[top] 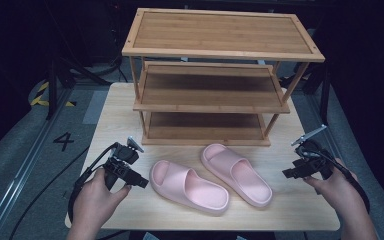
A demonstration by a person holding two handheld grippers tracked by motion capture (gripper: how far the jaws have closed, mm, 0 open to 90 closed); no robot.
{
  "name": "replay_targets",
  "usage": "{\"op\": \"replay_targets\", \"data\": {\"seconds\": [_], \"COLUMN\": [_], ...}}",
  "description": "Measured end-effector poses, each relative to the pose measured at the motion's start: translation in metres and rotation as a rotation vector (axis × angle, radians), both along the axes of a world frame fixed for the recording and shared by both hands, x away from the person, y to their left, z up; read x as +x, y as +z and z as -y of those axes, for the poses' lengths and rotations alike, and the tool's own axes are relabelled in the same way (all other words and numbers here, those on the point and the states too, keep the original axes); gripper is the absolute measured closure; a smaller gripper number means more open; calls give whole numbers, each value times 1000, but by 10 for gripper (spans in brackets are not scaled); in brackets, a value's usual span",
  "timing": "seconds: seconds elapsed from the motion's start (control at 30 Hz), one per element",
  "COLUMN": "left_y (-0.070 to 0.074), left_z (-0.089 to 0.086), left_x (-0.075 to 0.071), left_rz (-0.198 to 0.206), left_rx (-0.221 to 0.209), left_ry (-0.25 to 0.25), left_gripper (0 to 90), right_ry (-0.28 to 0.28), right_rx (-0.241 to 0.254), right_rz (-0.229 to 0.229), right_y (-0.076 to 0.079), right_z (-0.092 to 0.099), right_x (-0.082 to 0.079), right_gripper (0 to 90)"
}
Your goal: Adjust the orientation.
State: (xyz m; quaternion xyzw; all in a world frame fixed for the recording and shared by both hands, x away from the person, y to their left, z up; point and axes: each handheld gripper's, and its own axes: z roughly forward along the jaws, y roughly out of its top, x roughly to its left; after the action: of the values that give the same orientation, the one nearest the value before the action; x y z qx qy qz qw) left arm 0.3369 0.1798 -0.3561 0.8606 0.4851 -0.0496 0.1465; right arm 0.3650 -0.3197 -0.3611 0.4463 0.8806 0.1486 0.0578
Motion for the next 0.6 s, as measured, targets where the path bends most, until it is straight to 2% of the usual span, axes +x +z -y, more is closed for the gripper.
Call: {"op": "replay_targets", "data": {"seconds": [0.27, 0.5, 0.6], "left_y": [-2, -8, -8], "left_z": [17, 50, 64], "left_x": [2, 7, 9], "left_rz": [-32, -26, -22], "left_rx": [-10, 2, -20], "left_ry": [-30, -127, -170], "left_gripper": [505, 680, 760], "right_ry": [-8, -22, -28], "right_rx": [1, 7, 7], "right_rz": [-2, -8, -13], "right_y": [-2, -6, -7], "right_z": [3, 7, 9], "right_x": [-3, -8, -12], "right_gripper": [424, 439, 444]}}
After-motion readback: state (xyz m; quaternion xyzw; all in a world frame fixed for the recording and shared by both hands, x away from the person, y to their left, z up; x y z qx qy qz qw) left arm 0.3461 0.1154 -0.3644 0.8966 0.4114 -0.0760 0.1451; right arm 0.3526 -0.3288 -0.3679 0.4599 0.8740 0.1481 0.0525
